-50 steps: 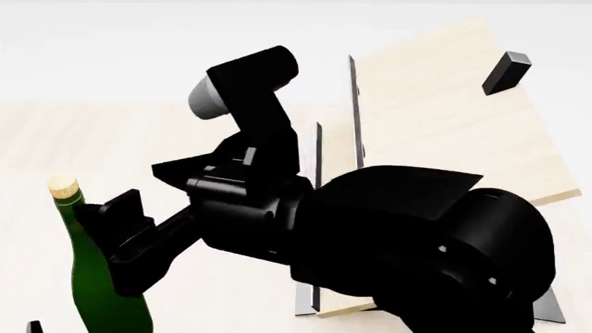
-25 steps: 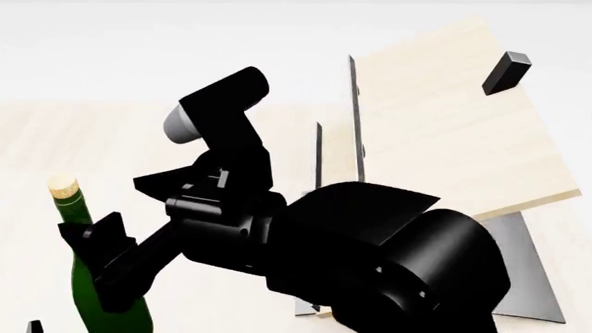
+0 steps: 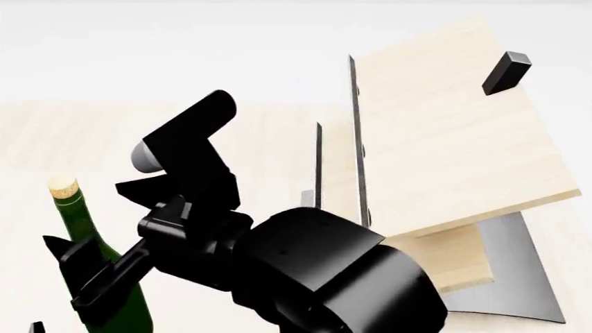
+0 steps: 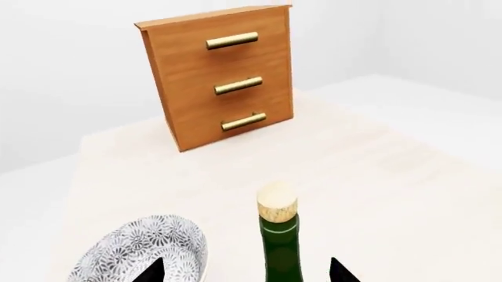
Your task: Put the wine bottle on the wine rack.
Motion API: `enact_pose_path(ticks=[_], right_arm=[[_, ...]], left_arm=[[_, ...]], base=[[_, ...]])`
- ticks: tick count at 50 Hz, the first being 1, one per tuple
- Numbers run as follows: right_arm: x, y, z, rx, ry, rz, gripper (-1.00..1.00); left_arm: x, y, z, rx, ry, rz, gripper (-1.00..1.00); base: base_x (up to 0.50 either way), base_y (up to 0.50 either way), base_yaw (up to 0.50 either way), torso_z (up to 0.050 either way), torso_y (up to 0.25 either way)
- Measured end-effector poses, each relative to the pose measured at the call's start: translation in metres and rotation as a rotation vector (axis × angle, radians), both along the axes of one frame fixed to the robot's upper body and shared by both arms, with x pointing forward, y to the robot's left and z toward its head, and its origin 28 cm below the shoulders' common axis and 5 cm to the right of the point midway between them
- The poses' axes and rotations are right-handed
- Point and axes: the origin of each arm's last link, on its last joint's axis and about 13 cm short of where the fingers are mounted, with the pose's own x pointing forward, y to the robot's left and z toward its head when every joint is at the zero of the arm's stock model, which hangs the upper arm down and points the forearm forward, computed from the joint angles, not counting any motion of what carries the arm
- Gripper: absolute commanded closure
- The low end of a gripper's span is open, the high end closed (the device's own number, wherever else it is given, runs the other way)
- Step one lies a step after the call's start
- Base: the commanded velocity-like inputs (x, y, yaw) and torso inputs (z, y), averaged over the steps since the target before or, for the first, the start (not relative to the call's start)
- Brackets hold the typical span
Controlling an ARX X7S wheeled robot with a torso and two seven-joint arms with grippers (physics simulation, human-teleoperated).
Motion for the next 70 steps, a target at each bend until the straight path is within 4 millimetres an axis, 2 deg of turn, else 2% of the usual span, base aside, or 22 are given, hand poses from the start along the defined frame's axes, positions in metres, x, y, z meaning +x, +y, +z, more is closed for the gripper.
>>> enact_pose_path(ticks=[35,53,70], right_arm=[[0.032,0.025,-0.026,0.047,0.004,-0.052,-1.0],[0.035,0.038,-0.041,0.03,-0.002,-0.064,-1.0],[0.033,0.046,-0.041,0.063,-0.006,-0.04,-1.0]], left_arm=[[0.0,-0.001,0.0,0.0,0.0,-0.004,-1.0],[0.0,-0.001,0.001,-0.001,-0.002,-0.006,-1.0],[-0.001,-0.001,0.002,-0.002,-0.005,-0.008,-1.0]], base=[[0.0,0.0,0.0,0.0,0.0],[0.0,0.0,0.0,0.0,0.0],[0.0,0.0,0.0,0.0,0.0]])
